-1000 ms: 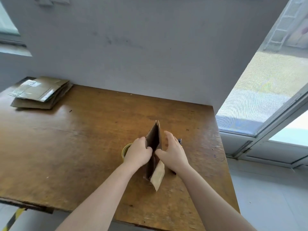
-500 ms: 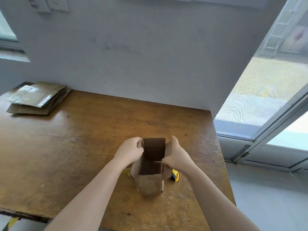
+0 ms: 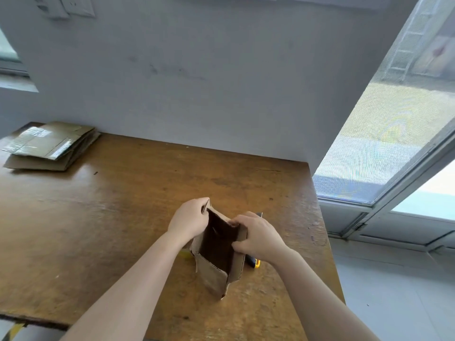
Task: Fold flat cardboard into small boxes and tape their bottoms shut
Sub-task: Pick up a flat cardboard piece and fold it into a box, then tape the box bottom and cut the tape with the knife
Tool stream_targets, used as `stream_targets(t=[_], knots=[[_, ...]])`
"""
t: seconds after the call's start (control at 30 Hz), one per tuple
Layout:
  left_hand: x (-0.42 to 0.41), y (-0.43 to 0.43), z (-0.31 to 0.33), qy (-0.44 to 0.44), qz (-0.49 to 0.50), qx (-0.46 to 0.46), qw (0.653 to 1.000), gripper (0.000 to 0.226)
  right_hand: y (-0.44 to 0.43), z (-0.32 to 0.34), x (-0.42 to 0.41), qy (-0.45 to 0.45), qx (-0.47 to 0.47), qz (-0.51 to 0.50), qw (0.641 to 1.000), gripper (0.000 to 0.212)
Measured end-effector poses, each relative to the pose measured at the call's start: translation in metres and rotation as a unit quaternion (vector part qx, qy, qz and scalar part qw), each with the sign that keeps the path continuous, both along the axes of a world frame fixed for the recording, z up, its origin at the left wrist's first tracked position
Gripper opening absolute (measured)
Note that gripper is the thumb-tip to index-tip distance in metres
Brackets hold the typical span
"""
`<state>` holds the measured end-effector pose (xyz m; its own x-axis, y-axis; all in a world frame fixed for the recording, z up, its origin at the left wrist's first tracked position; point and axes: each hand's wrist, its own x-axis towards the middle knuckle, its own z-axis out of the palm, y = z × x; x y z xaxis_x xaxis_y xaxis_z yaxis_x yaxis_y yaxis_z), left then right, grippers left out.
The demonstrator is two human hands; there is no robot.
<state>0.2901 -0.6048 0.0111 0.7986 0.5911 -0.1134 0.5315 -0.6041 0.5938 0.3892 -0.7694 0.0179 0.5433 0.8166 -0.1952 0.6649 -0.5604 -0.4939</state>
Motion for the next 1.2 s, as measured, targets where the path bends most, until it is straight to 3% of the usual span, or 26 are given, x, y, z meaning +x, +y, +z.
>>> stream_targets(t=[0.1, 0.2, 0.3, 0.37, 0.43, 0.53, 0.63, 0.77, 0.8, 0.87, 0.97, 1.03, 1.1, 1.2], knots=[[-0.001, 0.003, -0.002, -0.030, 0.009, -0.010, 0.999, 0.014, 0.000, 0.000, 0.002, -0.026, -0.011, 0.032, 0.999, 0.044], [-0.002, 0.004, -0.007, -0.041, 0.023, -0.029, 0.998, 0.037, 0.002, 0.001, 0.002, -0.031, -0.025, 0.063, 0.997, 0.051], [-0.009, 0.001, -0.004, -0.056, 0.005, -0.068, 0.996, 0.046, 0.004, -0.002, 0.002, -0.038, -0.055, 0.070, 0.995, 0.049], [-0.020, 0.000, -0.001, -0.044, -0.048, -0.178, 0.982, 0.067, 0.004, -0.008, 0.004, -0.042, -0.076, 0.061, 0.994, 0.042], [-0.038, 0.003, 0.002, -0.012, -0.105, -0.321, 0.941, 0.101, 0.001, -0.013, 0.003, -0.029, -0.070, 0.045, 0.996, 0.039], [-0.063, 0.009, 0.003, 0.043, -0.189, -0.414, 0.889, 0.122, 0.000, -0.019, -0.001, -0.009, -0.039, 0.016, 0.999, 0.039], [-0.067, 0.004, -0.002, 0.069, -0.185, -0.364, 0.910, 0.109, 0.000, -0.024, -0.003, -0.014, -0.032, 0.011, 0.999, 0.040], [-0.058, -0.002, -0.017, -0.032, -0.020, -0.249, 0.968, 0.046, -0.001, -0.025, -0.003, -0.015, -0.028, 0.014, 0.999, 0.032], [-0.055, -0.003, -0.021, -0.040, 0.000, -0.208, 0.977, 0.040, 0.000, -0.024, -0.005, -0.015, -0.026, 0.019, 0.999, 0.031], [-0.053, -0.008, -0.029, -0.031, 0.011, -0.114, 0.993, 0.044, 0.000, -0.021, -0.007, -0.005, -0.038, 0.028, 0.999, 0.038], [-0.058, -0.016, -0.036, -0.058, -0.002, 0.011, 0.998, 0.050, -0.002, -0.009, -0.006, 0.103, -0.087, 0.054, 0.989, 0.081], [-0.062, -0.018, -0.041, -0.100, -0.035, 0.063, 0.992, 0.044, -0.002, -0.002, -0.003, 0.117, -0.115, 0.093, 0.982, 0.084], [-0.065, -0.016, -0.043, -0.129, -0.061, 0.053, 0.988, 0.034, -0.001, -0.001, -0.002, 0.074, -0.099, 0.069, 0.990, 0.068], [-0.069, -0.011, -0.038, -0.144, -0.061, -0.092, 0.983, 0.021, 0.002, -0.007, -0.005, 0.008, -0.073, -0.008, 0.997, 0.067]])
